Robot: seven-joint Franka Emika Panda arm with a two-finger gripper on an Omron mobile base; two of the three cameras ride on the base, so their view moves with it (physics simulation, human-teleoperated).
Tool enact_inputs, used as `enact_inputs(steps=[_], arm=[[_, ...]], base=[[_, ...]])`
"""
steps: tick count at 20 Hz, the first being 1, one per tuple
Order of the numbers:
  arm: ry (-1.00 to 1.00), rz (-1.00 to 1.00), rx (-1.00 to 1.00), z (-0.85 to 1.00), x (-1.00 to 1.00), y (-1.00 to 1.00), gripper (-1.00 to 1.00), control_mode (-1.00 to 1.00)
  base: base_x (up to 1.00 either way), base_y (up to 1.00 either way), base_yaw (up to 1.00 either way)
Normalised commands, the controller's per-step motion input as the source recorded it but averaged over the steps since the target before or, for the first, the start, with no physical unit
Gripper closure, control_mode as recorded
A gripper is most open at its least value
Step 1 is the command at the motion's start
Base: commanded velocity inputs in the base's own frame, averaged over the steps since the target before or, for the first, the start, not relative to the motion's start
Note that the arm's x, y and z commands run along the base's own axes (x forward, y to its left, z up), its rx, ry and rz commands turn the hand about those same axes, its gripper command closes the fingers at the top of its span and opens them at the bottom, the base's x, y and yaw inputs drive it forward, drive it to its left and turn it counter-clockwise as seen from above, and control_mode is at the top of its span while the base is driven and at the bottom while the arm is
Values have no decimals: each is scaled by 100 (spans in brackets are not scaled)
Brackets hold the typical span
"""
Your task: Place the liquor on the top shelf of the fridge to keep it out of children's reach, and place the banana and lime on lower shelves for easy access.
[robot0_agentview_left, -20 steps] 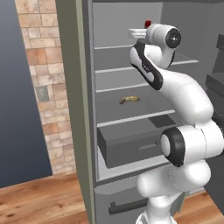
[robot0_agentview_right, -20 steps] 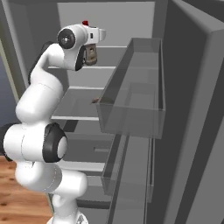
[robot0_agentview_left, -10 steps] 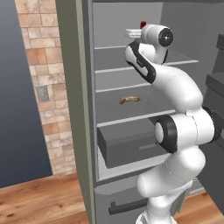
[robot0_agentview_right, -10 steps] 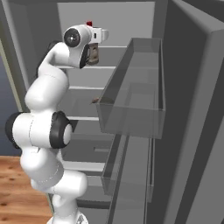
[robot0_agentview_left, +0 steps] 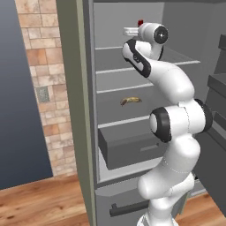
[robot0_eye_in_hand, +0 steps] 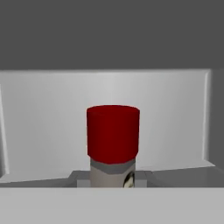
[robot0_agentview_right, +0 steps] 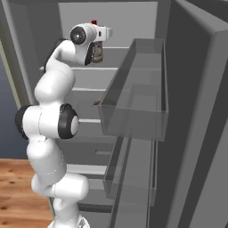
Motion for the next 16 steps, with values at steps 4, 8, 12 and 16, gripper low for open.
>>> enact_inputs(steps=[4, 8, 12, 16], arm=[[0, 0, 0, -1, 48, 0, 100, -100], [0, 0, 0, -1, 47, 0, 100, -100], [0, 0, 0, 0, 44, 1, -100, -100], [0, 0, 0, 0, 37, 1, -100, -100]], base=[[0, 0, 0], [0, 0, 0], [0, 0, 0], [0, 0, 0]])
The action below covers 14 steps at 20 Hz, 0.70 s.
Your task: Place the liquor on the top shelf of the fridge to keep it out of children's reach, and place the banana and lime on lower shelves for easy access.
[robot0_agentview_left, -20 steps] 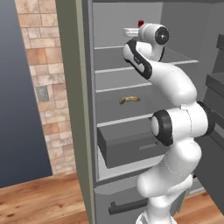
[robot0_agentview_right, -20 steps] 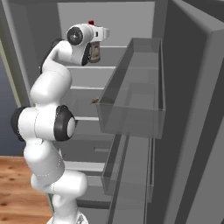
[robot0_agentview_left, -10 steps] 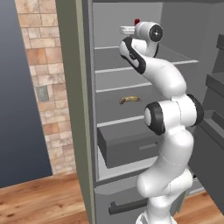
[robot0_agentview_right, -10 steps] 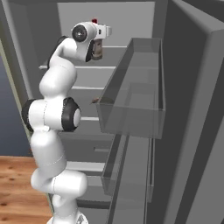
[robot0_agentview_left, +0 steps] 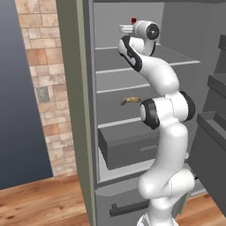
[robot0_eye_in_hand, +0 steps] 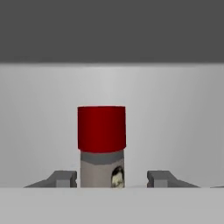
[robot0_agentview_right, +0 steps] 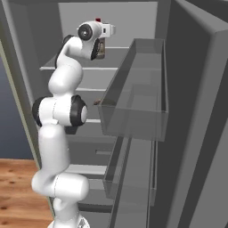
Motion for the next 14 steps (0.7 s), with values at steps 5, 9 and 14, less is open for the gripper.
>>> enact_inputs(steps=[5, 9, 14], arm=[[0, 0, 0, 0, 12, 0, -100, -100], [0, 0, -2, 0, -7, 0, -100, -100], [0, 0, -6, 0, -40, 1, -100, -100]], base=[[0, 0, 0], [0, 0, 0], [0, 0, 0]])
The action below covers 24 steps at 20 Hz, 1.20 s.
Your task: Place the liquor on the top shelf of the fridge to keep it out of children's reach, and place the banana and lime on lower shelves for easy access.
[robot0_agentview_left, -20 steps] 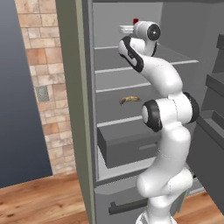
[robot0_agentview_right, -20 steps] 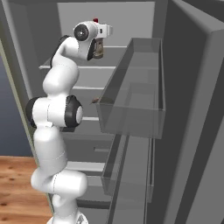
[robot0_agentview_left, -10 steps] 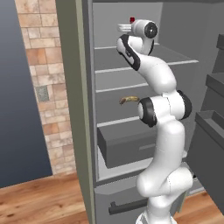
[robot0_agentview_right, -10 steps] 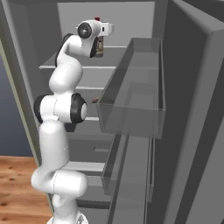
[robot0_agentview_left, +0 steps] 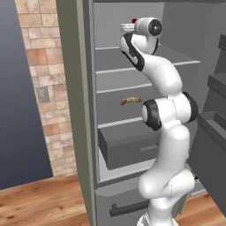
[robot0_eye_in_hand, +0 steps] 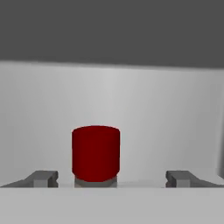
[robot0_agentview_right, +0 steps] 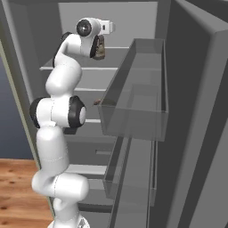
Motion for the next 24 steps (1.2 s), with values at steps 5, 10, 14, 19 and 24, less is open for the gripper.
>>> enact_inputs(steps=[5, 10, 14, 19, 24], arm=[[0, 0, -5, -2, -35, 1, -100, -100], [0, 0, -4, -8, -11, 0, -100, -100], [0, 0, -4, -2, -43, 0, -100, -100], [0, 0, -5, 0, -88, 0, -100, -100], [1, 0, -6, -2, -100, 0, -100, -100]], base=[[0, 0, 0], [0, 0, 0], [0, 0, 0], [0, 0, 0], [0, 0, 0]])
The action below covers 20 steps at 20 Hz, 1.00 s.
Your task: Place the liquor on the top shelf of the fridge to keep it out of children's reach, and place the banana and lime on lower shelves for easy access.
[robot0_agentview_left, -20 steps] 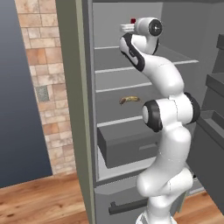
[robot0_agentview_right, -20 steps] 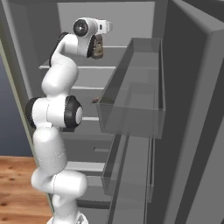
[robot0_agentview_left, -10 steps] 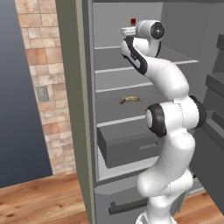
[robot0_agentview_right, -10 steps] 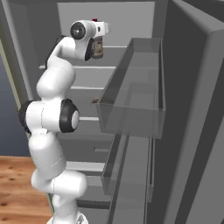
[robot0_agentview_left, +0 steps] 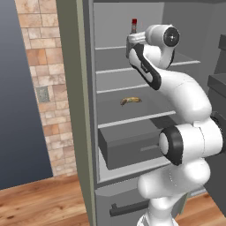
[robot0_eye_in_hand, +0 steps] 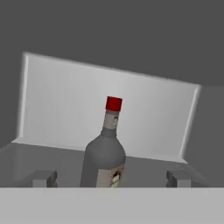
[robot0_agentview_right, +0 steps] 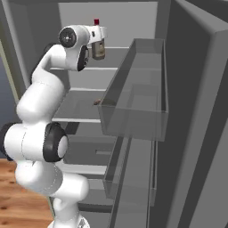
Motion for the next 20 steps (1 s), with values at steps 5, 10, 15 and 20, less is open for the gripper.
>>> enact_inputs(steps=[5, 10, 15, 20], arm=[[5, 0, -7, -17, -100, 0, -100, -100], [14, -3, -4, -13, -100, 0, -100, -100], [20, -7, 0, -1, -100, 0, -100, -100], [22, -9, 0, -10, -100, 0, -100, -100]], base=[[0, 0, 0], [0, 0, 0], [0, 0, 0], [0, 0, 0]])
